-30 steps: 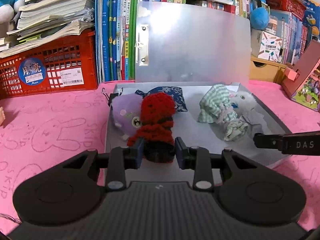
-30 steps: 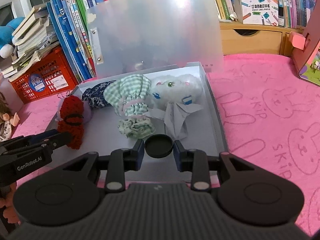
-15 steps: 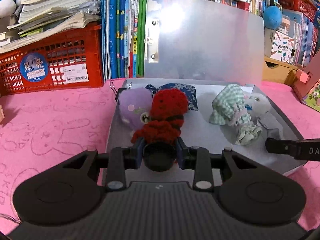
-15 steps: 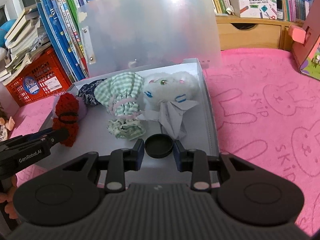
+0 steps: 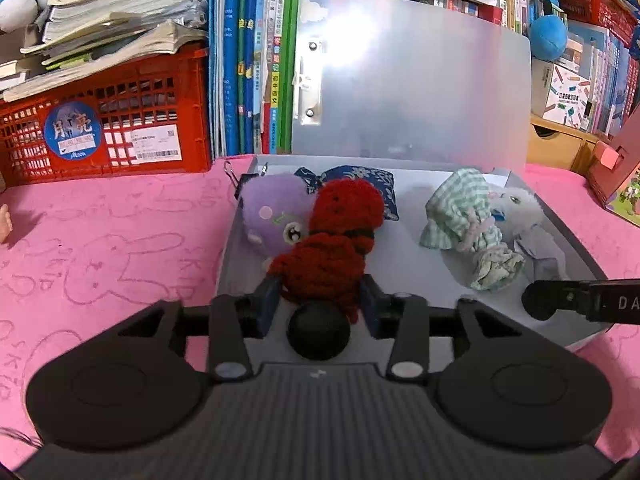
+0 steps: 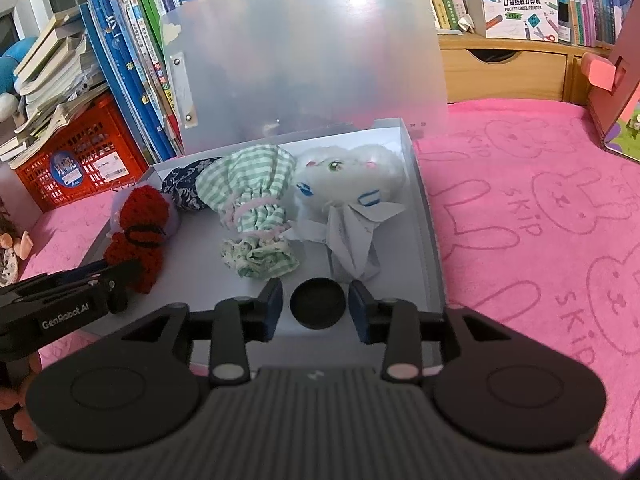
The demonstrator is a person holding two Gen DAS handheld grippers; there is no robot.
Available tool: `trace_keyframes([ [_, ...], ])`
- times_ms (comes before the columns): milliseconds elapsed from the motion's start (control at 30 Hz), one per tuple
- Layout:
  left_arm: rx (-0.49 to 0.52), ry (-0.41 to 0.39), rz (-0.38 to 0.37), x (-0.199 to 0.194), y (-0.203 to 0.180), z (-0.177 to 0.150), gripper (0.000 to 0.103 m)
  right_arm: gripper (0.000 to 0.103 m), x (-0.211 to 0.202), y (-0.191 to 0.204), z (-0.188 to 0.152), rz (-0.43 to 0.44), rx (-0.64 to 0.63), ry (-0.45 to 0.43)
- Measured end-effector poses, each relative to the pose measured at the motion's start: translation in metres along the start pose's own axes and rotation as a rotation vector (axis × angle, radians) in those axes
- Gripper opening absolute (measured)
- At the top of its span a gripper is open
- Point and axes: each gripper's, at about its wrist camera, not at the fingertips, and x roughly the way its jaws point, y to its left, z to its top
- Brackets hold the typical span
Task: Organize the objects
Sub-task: 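Open the left tool to release its cap while the right tool releases its cap in the box, then move the left tool to the white crumpled paper while the right tool reaches the white tissue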
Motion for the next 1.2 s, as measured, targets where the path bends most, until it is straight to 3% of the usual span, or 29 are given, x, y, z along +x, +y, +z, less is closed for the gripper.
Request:
trace_keyframes([
  [67,-0.006,-0.006,0.016,-0.003,0.000,0.000,0.065,0.056,-0.003,0.000,0.000,0.001,0.002,-0.005],
  [167,-0.002,-0.014,0.027,-0.007,0.000,0.000,0.067,0.056,-0.008,0.000,0.000,0.002,0.001,-0.016],
  [767,0.059,-0.094,-0.055,-0.073,-0.016,0.001,0.069,0.062,-0.076,0.014,-0.011,0.104,-0.061,-0.140],
  [1200,0.104,-0.142,-0.135,-0.136,-0.017,-0.031,0.075,0.066,-0.119,0.019,-0.046,0.168,-0.100,-0.194],
])
